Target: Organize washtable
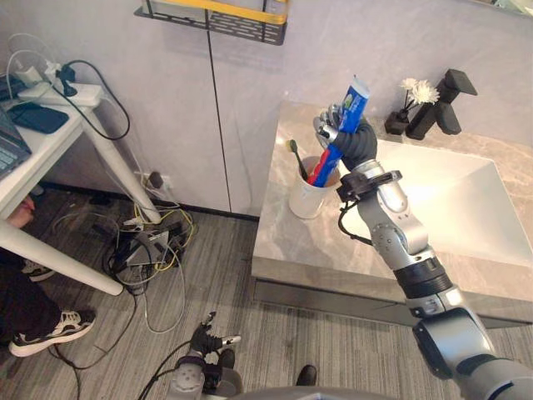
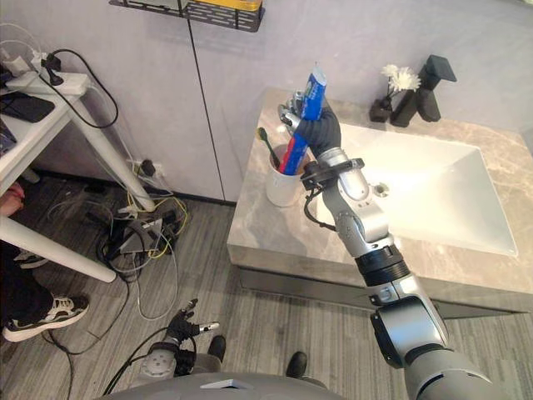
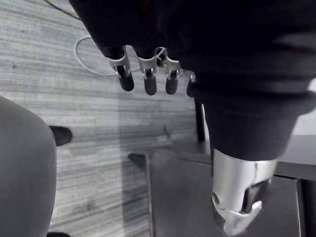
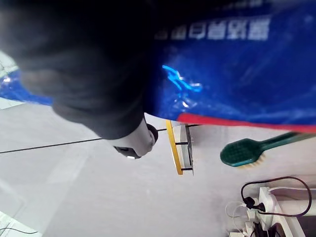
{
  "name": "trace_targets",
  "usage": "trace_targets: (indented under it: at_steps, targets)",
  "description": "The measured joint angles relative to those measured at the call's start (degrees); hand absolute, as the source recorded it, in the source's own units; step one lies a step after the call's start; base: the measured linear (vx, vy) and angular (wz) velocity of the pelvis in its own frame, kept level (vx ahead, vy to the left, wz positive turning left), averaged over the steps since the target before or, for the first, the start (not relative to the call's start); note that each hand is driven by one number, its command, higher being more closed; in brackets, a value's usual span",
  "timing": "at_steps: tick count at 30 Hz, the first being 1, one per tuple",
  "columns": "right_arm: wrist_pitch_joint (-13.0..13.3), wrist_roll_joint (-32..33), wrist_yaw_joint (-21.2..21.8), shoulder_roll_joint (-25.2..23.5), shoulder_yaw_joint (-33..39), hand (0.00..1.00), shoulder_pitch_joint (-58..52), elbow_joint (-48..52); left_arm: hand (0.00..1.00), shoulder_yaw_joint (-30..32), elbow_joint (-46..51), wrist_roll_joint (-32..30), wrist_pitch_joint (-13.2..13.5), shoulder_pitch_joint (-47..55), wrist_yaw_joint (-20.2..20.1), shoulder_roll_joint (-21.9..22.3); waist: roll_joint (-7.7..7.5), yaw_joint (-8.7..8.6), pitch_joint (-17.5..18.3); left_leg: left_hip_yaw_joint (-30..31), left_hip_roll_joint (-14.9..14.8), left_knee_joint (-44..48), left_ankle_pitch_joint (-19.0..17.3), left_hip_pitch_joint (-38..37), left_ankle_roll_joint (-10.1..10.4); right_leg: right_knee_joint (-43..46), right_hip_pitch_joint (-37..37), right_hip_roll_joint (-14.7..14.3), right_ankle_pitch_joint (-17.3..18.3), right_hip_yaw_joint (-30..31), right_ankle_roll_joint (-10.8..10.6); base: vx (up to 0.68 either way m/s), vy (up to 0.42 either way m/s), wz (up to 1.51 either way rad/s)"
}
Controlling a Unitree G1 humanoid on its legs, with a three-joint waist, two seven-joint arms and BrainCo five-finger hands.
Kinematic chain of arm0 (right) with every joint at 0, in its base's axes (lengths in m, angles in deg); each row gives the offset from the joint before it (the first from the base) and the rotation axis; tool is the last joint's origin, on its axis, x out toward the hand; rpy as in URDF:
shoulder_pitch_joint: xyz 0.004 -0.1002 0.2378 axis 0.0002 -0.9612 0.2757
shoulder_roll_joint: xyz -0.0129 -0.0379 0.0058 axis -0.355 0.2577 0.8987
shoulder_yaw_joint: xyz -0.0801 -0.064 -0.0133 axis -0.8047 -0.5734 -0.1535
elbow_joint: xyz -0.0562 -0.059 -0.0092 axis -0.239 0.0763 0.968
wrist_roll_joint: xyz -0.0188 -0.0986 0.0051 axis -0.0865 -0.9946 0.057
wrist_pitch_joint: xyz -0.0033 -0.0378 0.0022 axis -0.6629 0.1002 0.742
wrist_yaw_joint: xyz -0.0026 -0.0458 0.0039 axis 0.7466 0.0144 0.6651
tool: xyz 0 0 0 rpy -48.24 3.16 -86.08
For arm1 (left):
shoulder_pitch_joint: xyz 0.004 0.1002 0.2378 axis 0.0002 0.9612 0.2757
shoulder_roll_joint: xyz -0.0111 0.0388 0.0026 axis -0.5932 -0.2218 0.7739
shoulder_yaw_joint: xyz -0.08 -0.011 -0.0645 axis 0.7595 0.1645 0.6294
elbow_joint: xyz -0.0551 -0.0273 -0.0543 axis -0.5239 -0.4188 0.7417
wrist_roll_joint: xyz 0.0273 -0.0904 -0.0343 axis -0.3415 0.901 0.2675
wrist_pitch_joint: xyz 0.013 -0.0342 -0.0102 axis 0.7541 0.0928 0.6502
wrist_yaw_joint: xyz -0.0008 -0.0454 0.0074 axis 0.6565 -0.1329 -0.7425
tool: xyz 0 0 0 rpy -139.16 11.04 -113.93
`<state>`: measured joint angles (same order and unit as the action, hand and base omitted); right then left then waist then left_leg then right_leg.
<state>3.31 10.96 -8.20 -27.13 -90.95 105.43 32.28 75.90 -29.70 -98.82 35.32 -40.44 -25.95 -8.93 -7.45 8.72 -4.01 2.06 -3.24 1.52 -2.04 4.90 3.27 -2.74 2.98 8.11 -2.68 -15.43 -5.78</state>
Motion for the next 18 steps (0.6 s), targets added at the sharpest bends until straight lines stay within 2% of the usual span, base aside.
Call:
trace_targets:
  at_steps: [8, 9, 18]
  targets:
    - [0.0, -0.05, -0.14, -0.02, -0.01, 1.0, 0.0, -0.1, 0.0, 0.28, 0.39, 0.02, 0.01, 0.0, 0.11, -0.13, -0.5, 0.0, -0.47, 0.05, -0.02, 0.01, -0.03, 0.09, -0.02, 0.0, 0.0, 0.0, -0.01, 0.07, 0.01, 0.0, 0.0, 0.0]
    - [0.0, -0.06, -0.15, -0.02, -0.01, 0.0, 0.0, -0.22, 0.0, 0.32, 0.48, 0.06, 0.01, 0.0, 0.25, -0.15, -0.62, 0.0, -0.58, 0.05, -0.02, 0.01, -0.03, 0.11, -0.03, 0.0, 0.0, 0.0, -0.01, 0.08, 0.02, 0.0, 0.0, 0.0]
    - [0.0, -0.02, 0.04, -0.06, -0.42, 0.0, -0.12, -0.55, 0.0, 0.38, 0.58, 0.05, -0.01, -0.05, 0.97, -0.28, -0.79, -0.05, -0.73, -0.05, -0.02, 0.11, -0.03, 0.46, -0.01, 0.02, 0.4, 0.0, -0.05, 0.19, 0.07, 0.0, 0.0, 0.0]
